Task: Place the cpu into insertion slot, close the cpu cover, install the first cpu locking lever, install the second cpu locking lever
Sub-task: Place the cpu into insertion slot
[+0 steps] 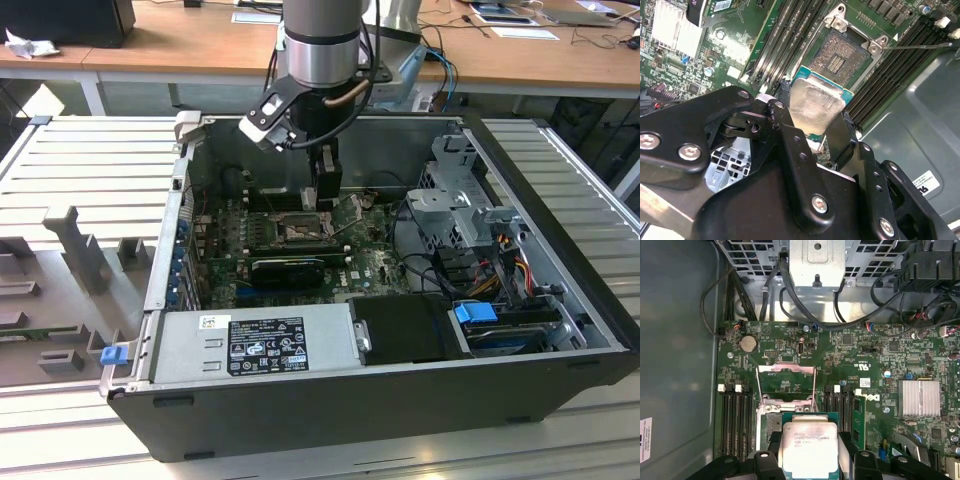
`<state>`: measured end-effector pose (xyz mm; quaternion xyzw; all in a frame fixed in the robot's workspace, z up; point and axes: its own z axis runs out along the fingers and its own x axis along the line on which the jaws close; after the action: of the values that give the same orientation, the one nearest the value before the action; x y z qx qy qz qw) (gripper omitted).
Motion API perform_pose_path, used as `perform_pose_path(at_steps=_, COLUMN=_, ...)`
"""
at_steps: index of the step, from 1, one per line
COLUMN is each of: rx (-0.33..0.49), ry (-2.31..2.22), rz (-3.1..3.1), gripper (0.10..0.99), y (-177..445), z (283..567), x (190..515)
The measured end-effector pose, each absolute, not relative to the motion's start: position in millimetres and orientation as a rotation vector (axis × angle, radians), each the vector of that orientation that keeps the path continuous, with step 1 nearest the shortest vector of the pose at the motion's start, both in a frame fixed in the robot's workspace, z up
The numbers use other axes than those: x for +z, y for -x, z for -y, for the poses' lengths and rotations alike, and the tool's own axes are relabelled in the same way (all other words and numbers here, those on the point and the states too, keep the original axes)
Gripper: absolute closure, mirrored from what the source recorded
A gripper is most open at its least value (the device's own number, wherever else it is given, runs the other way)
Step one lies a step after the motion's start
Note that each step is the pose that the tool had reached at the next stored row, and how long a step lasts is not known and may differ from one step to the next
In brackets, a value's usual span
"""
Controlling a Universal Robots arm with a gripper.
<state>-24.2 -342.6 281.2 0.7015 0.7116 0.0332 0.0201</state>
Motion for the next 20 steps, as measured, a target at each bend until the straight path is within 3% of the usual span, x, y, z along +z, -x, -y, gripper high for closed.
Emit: perform_pose_path(at_steps=20, rx=0.103, ry=-2.176, rz=-2.207, gripper=0.557, y=24.2, z=342.6, x=272.0)
